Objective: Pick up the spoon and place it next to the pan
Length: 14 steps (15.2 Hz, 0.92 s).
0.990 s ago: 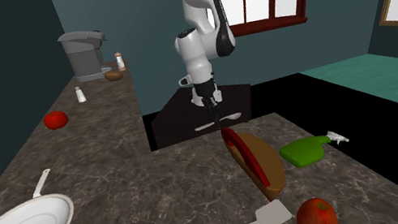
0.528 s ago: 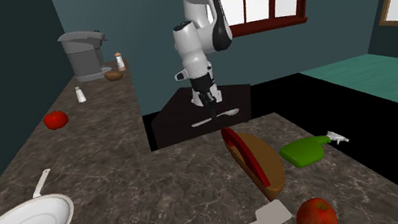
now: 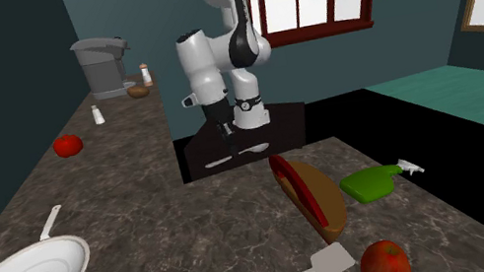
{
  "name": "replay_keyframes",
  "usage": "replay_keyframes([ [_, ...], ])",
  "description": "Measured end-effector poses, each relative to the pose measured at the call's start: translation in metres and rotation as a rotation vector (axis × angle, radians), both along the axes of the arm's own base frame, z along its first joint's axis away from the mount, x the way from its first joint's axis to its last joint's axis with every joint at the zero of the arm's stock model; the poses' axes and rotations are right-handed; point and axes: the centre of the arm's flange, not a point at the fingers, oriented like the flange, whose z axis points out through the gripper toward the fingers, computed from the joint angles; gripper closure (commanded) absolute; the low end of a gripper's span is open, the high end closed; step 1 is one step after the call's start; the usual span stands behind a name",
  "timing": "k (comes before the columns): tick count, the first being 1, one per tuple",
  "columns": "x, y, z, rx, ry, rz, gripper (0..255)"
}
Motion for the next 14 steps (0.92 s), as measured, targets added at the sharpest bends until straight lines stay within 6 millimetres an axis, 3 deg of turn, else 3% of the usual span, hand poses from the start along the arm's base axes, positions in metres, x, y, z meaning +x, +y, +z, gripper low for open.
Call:
replay_keyframes([
  [14,0.149,-0.103,-0.003,0.000,0.000,0.001,255],
])
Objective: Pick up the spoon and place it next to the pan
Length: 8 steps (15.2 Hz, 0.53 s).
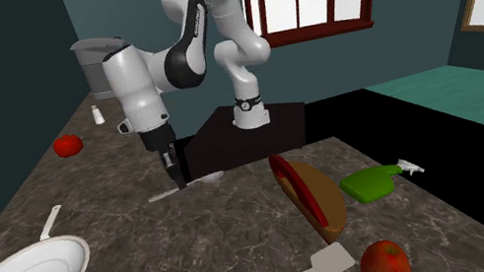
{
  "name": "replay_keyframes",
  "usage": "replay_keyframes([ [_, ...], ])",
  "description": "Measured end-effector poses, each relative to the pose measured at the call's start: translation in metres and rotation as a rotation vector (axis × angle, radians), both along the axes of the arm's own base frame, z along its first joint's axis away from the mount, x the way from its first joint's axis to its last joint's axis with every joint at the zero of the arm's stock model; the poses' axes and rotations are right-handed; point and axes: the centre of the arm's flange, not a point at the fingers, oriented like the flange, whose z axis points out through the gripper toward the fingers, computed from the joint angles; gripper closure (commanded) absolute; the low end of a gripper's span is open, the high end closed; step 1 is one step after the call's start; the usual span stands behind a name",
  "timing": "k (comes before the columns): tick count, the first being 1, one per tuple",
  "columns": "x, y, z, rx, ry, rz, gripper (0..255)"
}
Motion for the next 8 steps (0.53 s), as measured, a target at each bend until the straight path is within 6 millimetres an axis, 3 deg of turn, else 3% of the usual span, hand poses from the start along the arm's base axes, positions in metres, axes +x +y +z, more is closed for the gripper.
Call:
replay_keyframes([
  [4,0.046,-0.032,0.000,0.000,0.000,0.000,255],
  [8,0.055,-0.039,-0.015,-0.001,0.000,0.000,255],
])
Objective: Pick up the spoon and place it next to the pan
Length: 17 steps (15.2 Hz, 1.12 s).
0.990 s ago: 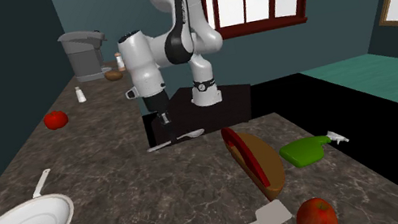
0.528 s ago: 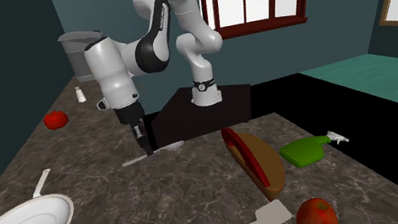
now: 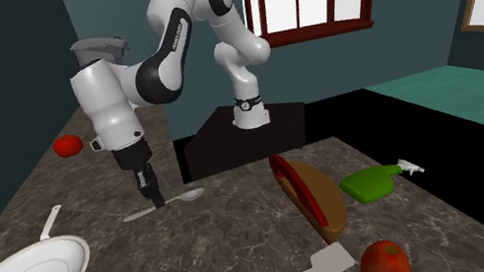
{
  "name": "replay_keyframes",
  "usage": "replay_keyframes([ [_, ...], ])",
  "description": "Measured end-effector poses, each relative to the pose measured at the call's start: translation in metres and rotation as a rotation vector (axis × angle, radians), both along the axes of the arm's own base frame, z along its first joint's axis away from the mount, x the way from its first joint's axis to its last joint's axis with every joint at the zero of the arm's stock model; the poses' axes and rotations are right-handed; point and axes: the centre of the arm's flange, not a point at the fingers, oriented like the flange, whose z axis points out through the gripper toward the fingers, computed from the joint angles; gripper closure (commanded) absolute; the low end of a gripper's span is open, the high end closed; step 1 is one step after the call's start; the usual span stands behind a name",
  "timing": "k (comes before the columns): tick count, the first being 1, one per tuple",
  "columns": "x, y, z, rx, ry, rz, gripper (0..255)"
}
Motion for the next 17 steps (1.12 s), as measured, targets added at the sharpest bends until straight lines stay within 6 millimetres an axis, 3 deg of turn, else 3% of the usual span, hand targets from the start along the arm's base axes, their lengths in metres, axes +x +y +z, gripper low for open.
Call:
replay_keyframes([
  [17,0.001,0.000,-0.083,0.000,0.000,0.000,255],
])
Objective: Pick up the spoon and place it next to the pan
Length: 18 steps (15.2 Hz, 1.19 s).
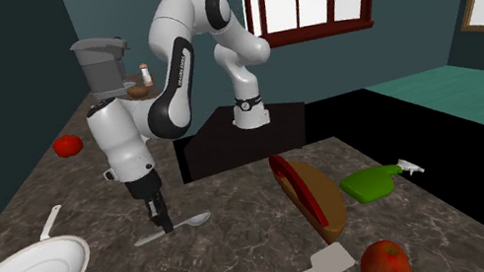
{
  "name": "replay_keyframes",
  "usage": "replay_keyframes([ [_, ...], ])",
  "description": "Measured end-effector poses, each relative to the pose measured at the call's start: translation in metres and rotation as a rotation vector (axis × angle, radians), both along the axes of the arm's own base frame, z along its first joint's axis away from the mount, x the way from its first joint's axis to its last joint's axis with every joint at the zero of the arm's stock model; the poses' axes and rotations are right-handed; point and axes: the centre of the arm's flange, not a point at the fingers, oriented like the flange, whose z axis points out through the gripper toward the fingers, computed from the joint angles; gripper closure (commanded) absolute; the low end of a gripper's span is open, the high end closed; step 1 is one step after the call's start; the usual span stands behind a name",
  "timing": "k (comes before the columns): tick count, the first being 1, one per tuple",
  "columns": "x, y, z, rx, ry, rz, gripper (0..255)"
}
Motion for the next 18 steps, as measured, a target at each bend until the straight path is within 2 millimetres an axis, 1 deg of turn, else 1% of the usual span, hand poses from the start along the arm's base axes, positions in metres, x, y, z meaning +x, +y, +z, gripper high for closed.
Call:
replay_keyframes([
  [5,0.000,0.000,-0.001,0.000,0.000,0.000,255],
  [6,0.000,0.000,-0.001,0.000,-0.001,0.000,0],
  [12,0.000,0.000,-0.001,0.000,-0.001,0.000,0],
  [14,0.000,-0.002,0.014,0.000,-0.001,0.000,0],
  [15,-0.002,-0.005,0.027,0.000,-0.001,0.000,0],
  [16,0.001,-0.006,0.038,0.000,-0.002,0.000,0],
  [18,-0.001,-0.010,0.045,0.000,-0.002,0.000,0],
])
